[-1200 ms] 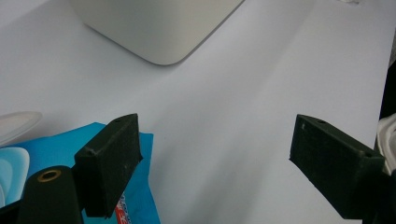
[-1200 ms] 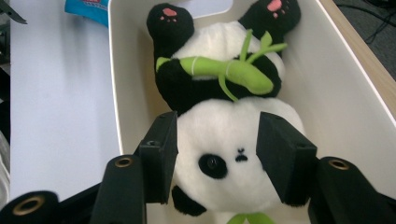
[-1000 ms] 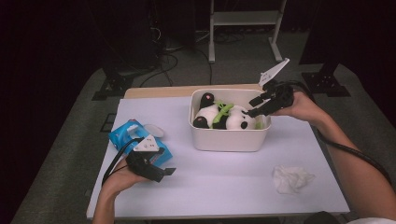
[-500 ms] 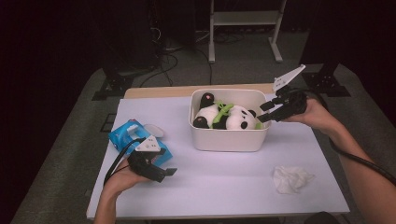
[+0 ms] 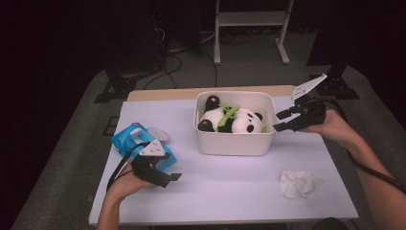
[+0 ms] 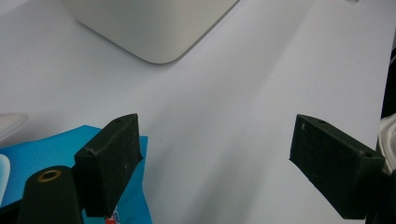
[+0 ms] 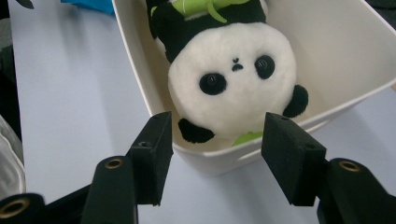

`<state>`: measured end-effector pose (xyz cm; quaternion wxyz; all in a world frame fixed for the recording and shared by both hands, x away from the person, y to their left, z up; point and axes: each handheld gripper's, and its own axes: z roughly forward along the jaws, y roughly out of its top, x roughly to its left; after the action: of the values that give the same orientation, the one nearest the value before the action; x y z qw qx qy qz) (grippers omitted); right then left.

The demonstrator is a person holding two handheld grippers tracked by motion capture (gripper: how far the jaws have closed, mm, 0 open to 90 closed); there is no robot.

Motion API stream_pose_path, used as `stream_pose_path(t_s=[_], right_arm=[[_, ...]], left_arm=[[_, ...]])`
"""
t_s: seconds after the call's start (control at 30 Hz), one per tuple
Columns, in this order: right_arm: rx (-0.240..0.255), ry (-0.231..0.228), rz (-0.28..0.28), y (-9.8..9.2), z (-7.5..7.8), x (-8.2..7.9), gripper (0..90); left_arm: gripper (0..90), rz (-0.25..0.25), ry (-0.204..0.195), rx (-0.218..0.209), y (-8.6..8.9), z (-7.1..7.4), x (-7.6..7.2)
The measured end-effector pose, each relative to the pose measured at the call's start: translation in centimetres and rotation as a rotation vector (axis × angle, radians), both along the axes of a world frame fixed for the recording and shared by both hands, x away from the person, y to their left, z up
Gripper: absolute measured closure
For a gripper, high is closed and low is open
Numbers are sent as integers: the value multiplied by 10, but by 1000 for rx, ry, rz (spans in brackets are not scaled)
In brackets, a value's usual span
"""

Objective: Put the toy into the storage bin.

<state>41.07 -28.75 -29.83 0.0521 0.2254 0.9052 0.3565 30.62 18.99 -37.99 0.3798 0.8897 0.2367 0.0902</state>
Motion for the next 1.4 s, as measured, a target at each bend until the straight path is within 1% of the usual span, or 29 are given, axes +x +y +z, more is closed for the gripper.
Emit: stream_pose_path(t_s=[0.13, 0.33, 0.53, 0.63, 1.1, 1.3, 1.4], right_arm=[[4, 6, -8, -6, -4, -4, 418], [28, 9, -15, -14, -11, -10, 413], [35, 21, -23, -19, -19, -16, 411], [34, 31, -28, -22, -28, -18, 406], [75, 53, -70, -38, -52, -30, 404], [85, 62, -86, -43, -63, -37, 400], [85, 68, -98, -45, -70, -41, 396]], left_arm=[[152, 3, -2, -5, -1, 0, 0], [152, 5, -1, 2, 1, 1, 0], [152, 7, -5, 2, 1, 2, -1], [152, 9, -4, 2, 1, 2, -1], [152, 10, -3, 3, 1, 1, -1], [152, 10, -2, 10, 1, 1, -1], [152, 15, -3, 6, 2, 1, -1]])
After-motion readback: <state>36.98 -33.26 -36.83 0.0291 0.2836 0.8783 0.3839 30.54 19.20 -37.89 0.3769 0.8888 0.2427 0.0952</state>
